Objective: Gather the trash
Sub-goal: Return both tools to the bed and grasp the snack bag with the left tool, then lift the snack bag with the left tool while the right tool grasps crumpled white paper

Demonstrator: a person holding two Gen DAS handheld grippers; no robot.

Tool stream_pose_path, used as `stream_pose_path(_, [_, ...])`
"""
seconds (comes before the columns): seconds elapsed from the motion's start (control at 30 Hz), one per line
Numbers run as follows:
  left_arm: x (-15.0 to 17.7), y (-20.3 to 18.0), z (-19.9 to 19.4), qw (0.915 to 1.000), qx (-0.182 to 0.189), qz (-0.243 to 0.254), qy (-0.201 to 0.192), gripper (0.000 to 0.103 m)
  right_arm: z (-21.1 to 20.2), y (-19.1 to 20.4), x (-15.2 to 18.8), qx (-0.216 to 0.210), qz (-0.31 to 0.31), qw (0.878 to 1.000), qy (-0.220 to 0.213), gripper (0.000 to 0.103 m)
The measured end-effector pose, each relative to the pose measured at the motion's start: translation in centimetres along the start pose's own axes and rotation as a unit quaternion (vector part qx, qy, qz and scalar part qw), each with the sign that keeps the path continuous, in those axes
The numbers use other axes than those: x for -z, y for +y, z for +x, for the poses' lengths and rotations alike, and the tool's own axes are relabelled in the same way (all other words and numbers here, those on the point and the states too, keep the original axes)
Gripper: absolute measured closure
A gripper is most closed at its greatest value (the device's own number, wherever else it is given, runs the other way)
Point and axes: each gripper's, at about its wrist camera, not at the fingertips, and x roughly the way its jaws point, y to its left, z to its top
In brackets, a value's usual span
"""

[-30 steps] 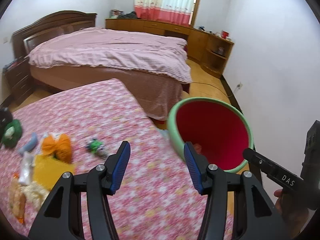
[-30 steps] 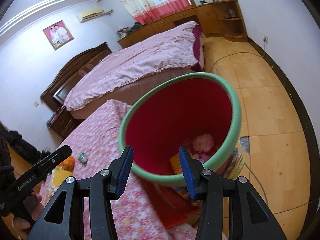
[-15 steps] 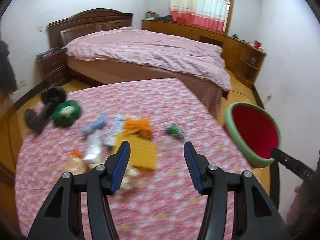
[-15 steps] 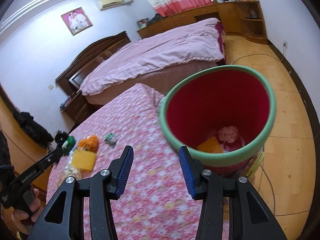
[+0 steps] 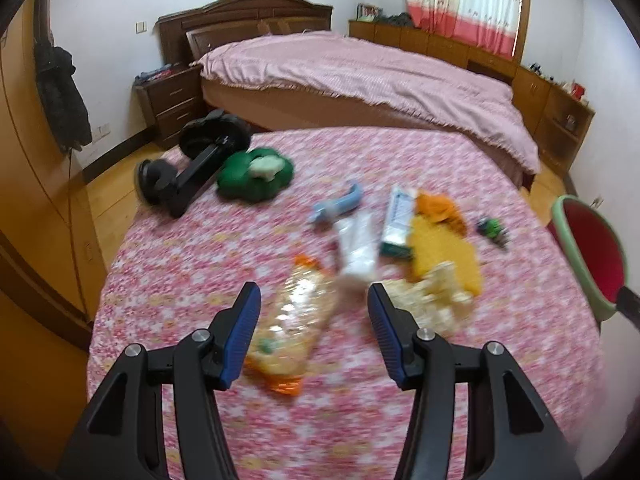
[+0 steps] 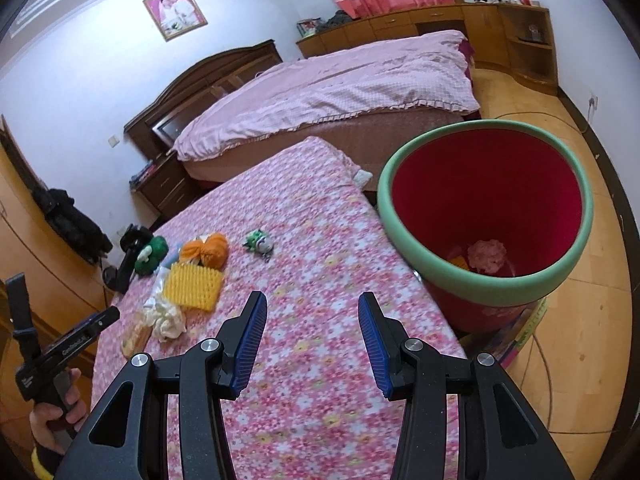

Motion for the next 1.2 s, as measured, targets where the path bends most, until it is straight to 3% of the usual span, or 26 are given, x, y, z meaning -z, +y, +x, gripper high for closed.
stream_pose_path(0.4, [1.5, 2.1, 4.5, 0.9977, 0.008, 0.000, 0.067, 0.043, 2.1, 2.8, 0.7, 0.007, -0.020, 0.999, 0.032, 0.054])
stream_pose_path(0.7, [1.4, 2.9, 5.3, 0.9970, 0.032, -0.034, 0.063, 0.043, 3.7, 5.5, 1.0, 0.001, -0.050, 0.998, 0.049, 0.054])
stream_pose_path(0.83, [2.0, 3.4, 5.3, 0.9964, 0.033, -0.048, 0.061, 0.052, 4.7, 7.2, 1.2, -0.009, -0.069, 0.996, 0.062, 0.054])
stream_pose_path(0.9, [2.3, 4.0, 4.8, 0.9960, 0.032, -0.060, 0.058, 0.061, 5.1, 8.2, 1.4, -0.016, -0.081, 0.994, 0.065, 0.054])
stream_pose_path(1.2, [3.3, 6.7, 1.5, 0.9923, 0.045, -0.114, 0.018, 0.063, 8.1, 12.6, 2.3, -0.054, -0.120, 0.986, 0.098, 0.054])
